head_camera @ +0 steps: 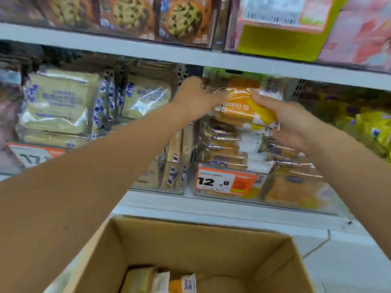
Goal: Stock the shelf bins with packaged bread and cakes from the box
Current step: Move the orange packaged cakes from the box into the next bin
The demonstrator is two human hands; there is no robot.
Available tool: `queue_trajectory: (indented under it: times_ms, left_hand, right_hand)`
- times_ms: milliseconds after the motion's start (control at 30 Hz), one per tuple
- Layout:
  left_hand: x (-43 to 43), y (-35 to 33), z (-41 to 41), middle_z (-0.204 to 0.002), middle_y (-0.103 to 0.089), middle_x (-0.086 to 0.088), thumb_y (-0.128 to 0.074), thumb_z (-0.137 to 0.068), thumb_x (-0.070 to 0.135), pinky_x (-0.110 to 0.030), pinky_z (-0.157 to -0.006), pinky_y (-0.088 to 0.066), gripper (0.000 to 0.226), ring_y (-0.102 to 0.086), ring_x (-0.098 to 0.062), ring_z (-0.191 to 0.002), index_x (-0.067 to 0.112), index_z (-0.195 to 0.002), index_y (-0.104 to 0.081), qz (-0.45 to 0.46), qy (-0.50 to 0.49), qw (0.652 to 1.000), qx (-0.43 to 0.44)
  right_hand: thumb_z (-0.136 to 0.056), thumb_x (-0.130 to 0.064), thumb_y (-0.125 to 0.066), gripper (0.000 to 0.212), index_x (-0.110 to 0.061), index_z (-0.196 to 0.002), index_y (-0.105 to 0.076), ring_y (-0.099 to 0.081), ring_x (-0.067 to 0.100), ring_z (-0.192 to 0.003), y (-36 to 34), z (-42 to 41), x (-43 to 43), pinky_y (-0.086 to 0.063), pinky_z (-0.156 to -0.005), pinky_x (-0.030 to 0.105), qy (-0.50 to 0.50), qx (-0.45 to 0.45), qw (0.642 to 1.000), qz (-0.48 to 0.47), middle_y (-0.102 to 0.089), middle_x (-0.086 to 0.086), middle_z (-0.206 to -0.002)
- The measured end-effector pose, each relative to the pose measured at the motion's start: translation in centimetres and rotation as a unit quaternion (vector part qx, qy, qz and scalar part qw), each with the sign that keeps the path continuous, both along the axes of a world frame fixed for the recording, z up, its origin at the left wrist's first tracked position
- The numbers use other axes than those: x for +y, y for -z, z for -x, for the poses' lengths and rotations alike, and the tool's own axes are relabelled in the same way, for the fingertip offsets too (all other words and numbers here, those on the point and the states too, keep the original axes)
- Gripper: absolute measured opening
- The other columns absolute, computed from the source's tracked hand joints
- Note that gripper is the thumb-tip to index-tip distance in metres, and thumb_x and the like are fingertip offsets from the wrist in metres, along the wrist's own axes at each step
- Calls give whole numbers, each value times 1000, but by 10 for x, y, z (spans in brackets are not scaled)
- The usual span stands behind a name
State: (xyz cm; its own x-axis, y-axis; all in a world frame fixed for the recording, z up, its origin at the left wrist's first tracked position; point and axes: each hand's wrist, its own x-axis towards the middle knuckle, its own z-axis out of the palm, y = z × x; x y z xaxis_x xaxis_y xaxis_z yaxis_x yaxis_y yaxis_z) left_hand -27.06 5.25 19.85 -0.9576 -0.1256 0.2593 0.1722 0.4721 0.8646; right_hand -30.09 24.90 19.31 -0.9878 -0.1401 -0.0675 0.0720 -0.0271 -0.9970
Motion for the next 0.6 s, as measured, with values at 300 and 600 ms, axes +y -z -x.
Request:
queue_trajectory:
  times_ms: [300, 600]
  left_hand:
    - [1, 15, 59, -119, -60, -4, -69, -91, 25, -13, -79, -40, 46, -54, -14, -106, 5, -131, -57, 4, -64, 995, -73]
    - [-6, 26, 63, -123, -64, -7, -76, -82, 9, -26, -86, -52, 58, -63, -20, -106, 13, -136, -55, -123, -47, 989, -59]
  right_hand:
    - [-77, -39, -79, 51, -14, -118, -63, -62, 18, -109, 34, 70, -16, -45, -101, 33, 38, 94, 983, -154, -67, 2, -118]
    - [-84, -54, -65, 61, -12, -128, -58, -51, 10, -91, 32, 78, -11, -34, -50, 1, 73, 207, 916, -337, -59, 0, -101]
